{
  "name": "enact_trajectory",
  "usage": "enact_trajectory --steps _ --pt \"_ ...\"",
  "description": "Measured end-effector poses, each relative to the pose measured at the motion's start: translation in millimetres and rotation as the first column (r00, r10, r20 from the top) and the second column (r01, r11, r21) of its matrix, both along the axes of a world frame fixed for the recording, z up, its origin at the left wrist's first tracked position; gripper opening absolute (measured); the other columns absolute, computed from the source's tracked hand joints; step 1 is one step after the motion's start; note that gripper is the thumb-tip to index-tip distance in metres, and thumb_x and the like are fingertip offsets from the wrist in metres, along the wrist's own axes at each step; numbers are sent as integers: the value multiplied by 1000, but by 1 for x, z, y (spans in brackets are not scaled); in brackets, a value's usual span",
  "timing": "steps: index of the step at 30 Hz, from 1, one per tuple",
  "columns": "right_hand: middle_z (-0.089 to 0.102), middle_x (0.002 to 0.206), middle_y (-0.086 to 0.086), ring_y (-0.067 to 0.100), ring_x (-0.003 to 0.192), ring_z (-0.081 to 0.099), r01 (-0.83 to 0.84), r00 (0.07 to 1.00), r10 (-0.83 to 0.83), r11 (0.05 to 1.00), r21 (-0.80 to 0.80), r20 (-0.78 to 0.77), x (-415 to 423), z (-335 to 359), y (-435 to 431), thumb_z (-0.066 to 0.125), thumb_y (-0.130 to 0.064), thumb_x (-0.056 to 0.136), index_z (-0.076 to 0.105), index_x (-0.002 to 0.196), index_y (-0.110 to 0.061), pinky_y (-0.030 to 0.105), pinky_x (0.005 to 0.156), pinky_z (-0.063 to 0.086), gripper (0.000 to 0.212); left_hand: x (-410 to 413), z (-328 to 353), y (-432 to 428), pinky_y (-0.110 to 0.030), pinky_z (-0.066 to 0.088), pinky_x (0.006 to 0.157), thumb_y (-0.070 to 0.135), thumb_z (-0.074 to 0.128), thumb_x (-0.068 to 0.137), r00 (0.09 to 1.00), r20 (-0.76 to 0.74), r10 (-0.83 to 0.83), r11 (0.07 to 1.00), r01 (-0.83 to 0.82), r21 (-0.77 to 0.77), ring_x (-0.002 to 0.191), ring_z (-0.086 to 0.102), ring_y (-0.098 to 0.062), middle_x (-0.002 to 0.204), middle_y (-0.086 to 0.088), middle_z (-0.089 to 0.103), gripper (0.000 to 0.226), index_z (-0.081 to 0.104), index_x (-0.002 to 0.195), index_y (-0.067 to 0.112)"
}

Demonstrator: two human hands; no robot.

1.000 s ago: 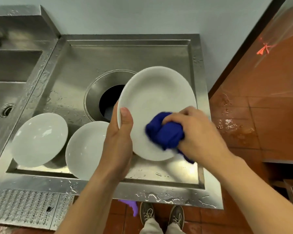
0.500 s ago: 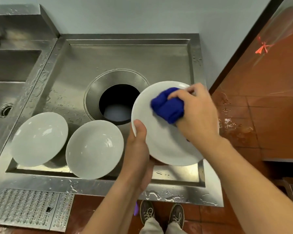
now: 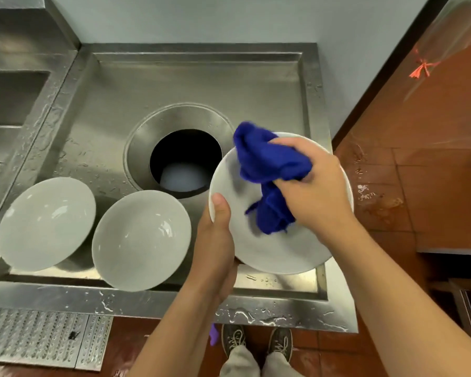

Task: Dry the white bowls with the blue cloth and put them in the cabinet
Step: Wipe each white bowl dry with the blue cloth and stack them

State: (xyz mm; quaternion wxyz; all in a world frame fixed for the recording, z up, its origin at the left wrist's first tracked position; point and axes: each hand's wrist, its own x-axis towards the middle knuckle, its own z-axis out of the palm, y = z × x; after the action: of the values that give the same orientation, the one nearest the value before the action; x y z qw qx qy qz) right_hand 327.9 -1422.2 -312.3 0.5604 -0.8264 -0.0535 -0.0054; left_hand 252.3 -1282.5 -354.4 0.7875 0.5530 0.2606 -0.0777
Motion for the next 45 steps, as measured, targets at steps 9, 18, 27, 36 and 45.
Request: enact_trajectory --steps 9,18,27,36,45 --pt "71 91 -11 11 82 64 237 963 -133 831 503 -233 -24 -51 -26 72 -14 81 74 94 -40 32 73 53 29 -6 -60 5 -64 54 106 55 37 109 986 -154 68 997 -60 57 128 68 -29 140 2 70 45 53 148 39" --pt "75 93 -16 7 85 69 264 947 -139 850 456 -289 -36 -88 -25 75 -13 83 71 106 -33 27 75 57 30 -2 -89 2 -58 62 96 54 38 110 975 -215 54 993 -29 117 121 72 -29 134 -1 73 44 54 146 33" --pt "74 92 -19 4 86 68 249 954 -125 835 490 -271 -39 -104 -27 74 -10 84 71 106 -31 24 77 55 30 -5 -109 3 -39 68 79 52 41 111 971 -231 69 992 -42 117 116 73 -24 128 5 75 24 61 124 47" --pt "74 92 -18 4 87 69 233 960 -113 827 511 -256 -41 -99 -27 75 -10 83 72 102 -34 25 80 54 31 -11 -98 9 -27 60 84 45 46 111 995 -102 15 882 35 469 112 68 -7 125 15 67 29 56 138 41" --pt "71 87 -19 2 79 65 84 994 -30 824 560 -105 -36 -11 -6 71 -8 82 70 99 -30 20 70 52 28 0 48 40 -28 44 116 51 47 104 903 429 -11 860 -210 464 137 57 2 142 21 66 41 59 142 41"
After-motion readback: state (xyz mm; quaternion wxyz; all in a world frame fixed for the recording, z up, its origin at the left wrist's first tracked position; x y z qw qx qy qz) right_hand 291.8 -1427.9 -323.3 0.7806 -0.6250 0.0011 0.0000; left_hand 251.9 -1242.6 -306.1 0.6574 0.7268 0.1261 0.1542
